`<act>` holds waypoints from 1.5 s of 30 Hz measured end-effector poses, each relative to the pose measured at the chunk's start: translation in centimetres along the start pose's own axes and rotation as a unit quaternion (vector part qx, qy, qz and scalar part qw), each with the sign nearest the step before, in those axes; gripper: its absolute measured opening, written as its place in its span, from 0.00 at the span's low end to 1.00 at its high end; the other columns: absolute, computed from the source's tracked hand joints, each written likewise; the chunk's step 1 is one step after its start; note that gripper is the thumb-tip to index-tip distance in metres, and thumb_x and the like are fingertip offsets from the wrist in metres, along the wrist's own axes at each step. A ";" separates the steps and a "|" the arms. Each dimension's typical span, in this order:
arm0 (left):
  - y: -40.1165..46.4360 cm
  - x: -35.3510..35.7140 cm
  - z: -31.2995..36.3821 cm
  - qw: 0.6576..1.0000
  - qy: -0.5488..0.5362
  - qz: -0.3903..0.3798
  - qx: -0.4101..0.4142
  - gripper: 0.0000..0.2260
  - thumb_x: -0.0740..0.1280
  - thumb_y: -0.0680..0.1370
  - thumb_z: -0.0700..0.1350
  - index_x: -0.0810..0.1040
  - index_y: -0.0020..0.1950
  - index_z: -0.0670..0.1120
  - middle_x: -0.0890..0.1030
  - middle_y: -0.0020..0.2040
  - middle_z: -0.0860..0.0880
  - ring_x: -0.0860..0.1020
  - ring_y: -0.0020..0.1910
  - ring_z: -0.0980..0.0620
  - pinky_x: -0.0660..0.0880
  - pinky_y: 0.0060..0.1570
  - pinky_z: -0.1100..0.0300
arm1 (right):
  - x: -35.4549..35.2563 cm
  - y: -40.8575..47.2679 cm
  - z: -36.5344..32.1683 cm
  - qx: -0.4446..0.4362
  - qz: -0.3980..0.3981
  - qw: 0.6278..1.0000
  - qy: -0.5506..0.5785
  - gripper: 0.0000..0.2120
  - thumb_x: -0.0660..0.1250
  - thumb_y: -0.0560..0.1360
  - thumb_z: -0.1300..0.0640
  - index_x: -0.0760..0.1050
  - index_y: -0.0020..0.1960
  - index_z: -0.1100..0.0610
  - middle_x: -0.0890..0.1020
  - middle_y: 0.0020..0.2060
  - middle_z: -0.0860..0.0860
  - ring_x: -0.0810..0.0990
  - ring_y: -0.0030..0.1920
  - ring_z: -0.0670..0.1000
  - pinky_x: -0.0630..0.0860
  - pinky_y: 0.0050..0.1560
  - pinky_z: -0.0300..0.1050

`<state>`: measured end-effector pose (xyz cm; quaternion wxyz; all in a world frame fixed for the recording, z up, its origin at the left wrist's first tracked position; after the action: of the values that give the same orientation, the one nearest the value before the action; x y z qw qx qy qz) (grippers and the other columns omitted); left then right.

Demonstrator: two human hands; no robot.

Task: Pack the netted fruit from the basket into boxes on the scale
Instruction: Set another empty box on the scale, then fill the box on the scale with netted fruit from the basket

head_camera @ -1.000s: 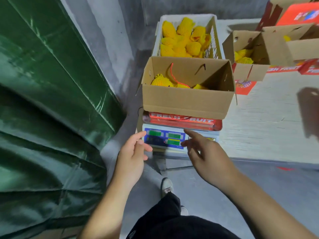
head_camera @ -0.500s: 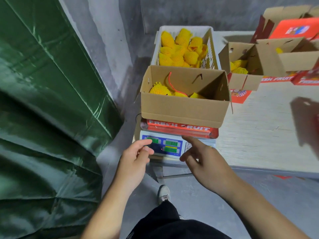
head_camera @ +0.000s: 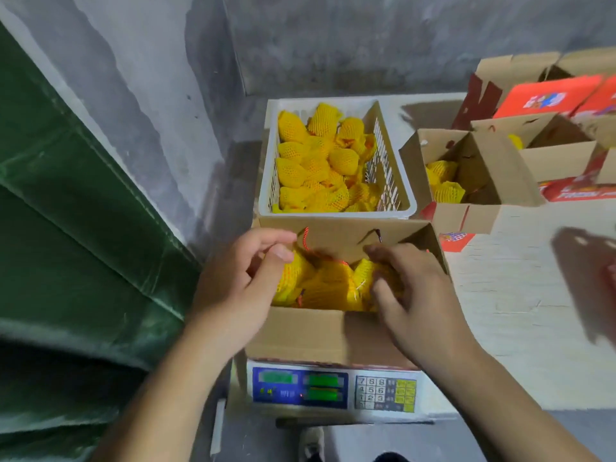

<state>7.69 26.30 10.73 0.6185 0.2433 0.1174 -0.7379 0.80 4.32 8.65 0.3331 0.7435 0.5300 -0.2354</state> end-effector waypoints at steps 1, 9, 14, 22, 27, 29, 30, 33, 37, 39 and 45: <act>2.4 -0.1 0.2 1.000 0.012 -0.017 0.011 0.08 0.64 0.81 0.55 0.82 0.53 0.65 0.83 0.48 0.66 0.81 0.46 0.62 0.78 0.41 0.64 | -0.1 2.0 0.3 -0.008 -0.008 1.000 -0.004 0.17 0.67 0.77 0.58 0.80 0.65 0.52 0.83 0.57 0.50 0.77 0.59 0.52 0.77 0.60 0.54; 19.3 4.8 -2.0 0.978 0.131 -0.153 0.051 0.11 0.64 0.85 0.42 0.82 0.65 0.48 0.79 0.50 0.62 0.79 0.44 0.70 0.70 0.38 0.77 | 1.4 19.3 7.9 0.025 -0.093 0.992 -0.086 0.20 0.67 0.79 0.56 0.76 0.70 0.55 0.81 0.63 0.55 0.80 0.62 0.59 0.77 0.61 0.53; 27.8 8.2 -7.6 0.941 0.283 -0.178 0.046 0.15 0.66 0.84 0.43 0.78 0.71 0.48 0.75 0.64 0.48 0.81 0.53 0.46 0.71 0.43 0.70 | 6.0 28.6 14.5 0.036 -0.191 0.962 -0.193 0.28 0.66 0.79 0.53 0.67 0.77 0.56 0.73 0.70 0.60 0.72 0.69 0.65 0.72 0.66 0.56; 38.6 12.7 -13.4 0.855 0.481 -0.178 0.079 0.24 0.67 0.82 0.49 0.71 0.78 0.47 0.71 0.76 0.44 0.70 0.73 0.39 0.67 0.72 0.46 | 10.6 40.0 20.6 -0.057 -0.192 0.909 -0.366 0.31 0.65 0.77 0.49 0.62 0.78 0.52 0.67 0.74 0.56 0.62 0.76 0.61 0.59 0.75 0.55; 40.2 14.4 -15.5 0.739 0.620 -0.211 0.157 0.34 0.63 0.74 0.73 0.78 0.71 0.52 0.83 0.61 0.48 0.80 0.60 0.42 0.63 0.67 0.45 | 11.9 44.7 21.4 -0.073 -0.216 0.856 -0.463 0.23 0.68 0.76 0.47 0.72 0.69 0.50 0.79 0.65 0.54 0.67 0.70 0.59 0.61 0.69 0.54; 40.0 14.8 -15.9 0.685 0.667 -0.240 0.167 0.36 0.63 0.70 0.74 0.77 0.72 0.54 0.83 0.60 0.49 0.80 0.58 0.43 0.65 0.67 0.45 | 12.4 45.1 21.6 -0.086 -0.240 0.818 -0.516 0.21 0.70 0.75 0.45 0.74 0.66 0.48 0.80 0.63 0.52 0.68 0.70 0.57 0.61 0.66 0.53; 39.9 14.8 -16.0 0.667 0.683 -0.247 0.168 0.36 0.65 0.70 0.72 0.75 0.73 0.55 0.82 0.61 0.49 0.79 0.59 0.43 0.65 0.66 0.45 | 12.5 45.3 21.6 -0.094 -0.240 0.802 -0.539 0.22 0.68 0.77 0.44 0.72 0.69 0.49 0.77 0.66 0.52 0.68 0.71 0.57 0.61 0.66 0.53; 40.1 14.8 -15.6 0.664 0.692 -0.238 0.153 0.34 0.70 0.70 0.67 0.73 0.72 0.56 0.78 0.61 0.49 0.76 0.60 0.44 0.65 0.65 0.47 | 12.6 45.5 21.5 -0.122 -0.230 0.759 -0.597 0.25 0.60 0.82 0.45 0.65 0.77 0.52 0.70 0.73 0.55 0.64 0.76 0.58 0.59 0.71 0.53; 39.8 15.0 -15.1 0.668 0.691 -0.235 0.146 0.30 0.74 0.67 0.63 0.72 0.65 0.53 0.77 0.56 0.50 0.77 0.56 0.46 0.66 0.63 0.48 | 12.7 45.0 21.6 -0.127 -0.256 0.732 -0.619 0.28 0.64 0.80 0.50 0.60 0.77 0.54 0.77 0.69 0.51 0.67 0.75 0.56 0.61 0.69 0.52; 39.9 15.0 -15.2 0.681 0.678 -0.236 0.142 0.29 0.74 0.66 0.62 0.71 0.62 0.52 0.79 0.50 0.52 0.78 0.52 0.47 0.66 0.61 0.49 | 12.8 45.1 21.5 -0.135 -0.252 0.727 -0.624 0.29 0.65 0.80 0.50 0.60 0.77 0.54 0.78 0.68 0.51 0.68 0.74 0.56 0.61 0.69 0.52; 40.1 14.6 -14.5 0.802 0.550 -0.179 0.152 0.39 0.71 0.64 0.68 0.74 0.70 0.51 0.83 0.57 0.47 0.81 0.57 0.42 0.69 0.62 0.46 | 13.3 45.5 21.7 -0.138 -0.253 0.719 -0.632 0.23 0.67 0.80 0.51 0.69 0.75 0.47 0.75 0.69 0.51 0.71 0.71 0.55 0.64 0.67 0.50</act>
<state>47.98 12.43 -3.91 0.2620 0.6736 0.3658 -0.5864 48.20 -13.28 -4.02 0.6178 0.2058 0.3911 -0.6504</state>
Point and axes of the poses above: each hand's wrist, its own y-axis towards the middle knuckle, its own x-axis out of the palm, z = x × y, the point moved 4 cm from there along y, towards the middle knuckle
